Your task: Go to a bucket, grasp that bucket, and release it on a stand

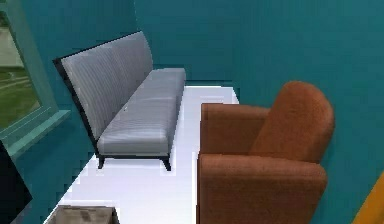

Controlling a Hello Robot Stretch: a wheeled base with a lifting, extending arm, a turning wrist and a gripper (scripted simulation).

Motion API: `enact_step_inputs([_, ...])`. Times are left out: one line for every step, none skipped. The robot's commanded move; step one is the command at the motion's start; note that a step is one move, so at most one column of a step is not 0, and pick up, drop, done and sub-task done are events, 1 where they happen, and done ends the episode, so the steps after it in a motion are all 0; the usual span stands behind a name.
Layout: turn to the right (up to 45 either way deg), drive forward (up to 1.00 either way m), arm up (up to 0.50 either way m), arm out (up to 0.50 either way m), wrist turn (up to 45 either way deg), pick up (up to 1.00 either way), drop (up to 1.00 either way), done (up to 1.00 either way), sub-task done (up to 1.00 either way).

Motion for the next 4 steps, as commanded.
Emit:
enact_step_inputs([3.0, 0.0, 0.0, 0.0, 0.0, 0.0, 0.0, 0.0, 0.0])
enact_step_inputs([-15.0, 0.0, 0.0, 0.0, 0.0, 0.0, 0.0, 0.0, 0.0])
enact_step_inputs([9.0, 0.0, 0.0, 0.0, 0.0, 0.0, 0.0, 0.0, 0.0])
enact_step_inputs([-45.0, 0.0, 0.0, 0.0, 0.0, 0.0, 0.0, 0.0, 0.0])
